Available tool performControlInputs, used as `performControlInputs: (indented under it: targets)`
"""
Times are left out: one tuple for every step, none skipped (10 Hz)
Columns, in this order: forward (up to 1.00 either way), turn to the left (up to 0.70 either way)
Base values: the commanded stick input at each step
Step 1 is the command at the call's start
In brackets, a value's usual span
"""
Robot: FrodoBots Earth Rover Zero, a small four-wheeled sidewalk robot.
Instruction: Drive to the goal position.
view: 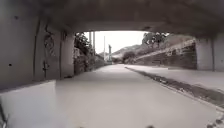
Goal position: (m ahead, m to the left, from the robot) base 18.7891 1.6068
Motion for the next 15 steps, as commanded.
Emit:
performControlInputs:
  targets:
    - [0.7, 0.0]
    - [0.7, 0.0]
    - [0.7, 0.0]
    - [0.7, 0.0]
    - [0.7, 0.0]
    - [0.7, 0.0]
    - [0.7, 0.0]
    - [0.7, 0.0]
    - [0.7, 0.0]
    - [0.7, 0.0]
    - [0.7, 0.0]
    - [0.7, 0.0]
    - [0.7, 0.0]
    - [0.7, 0.0]
    - [0.7, 0.0]
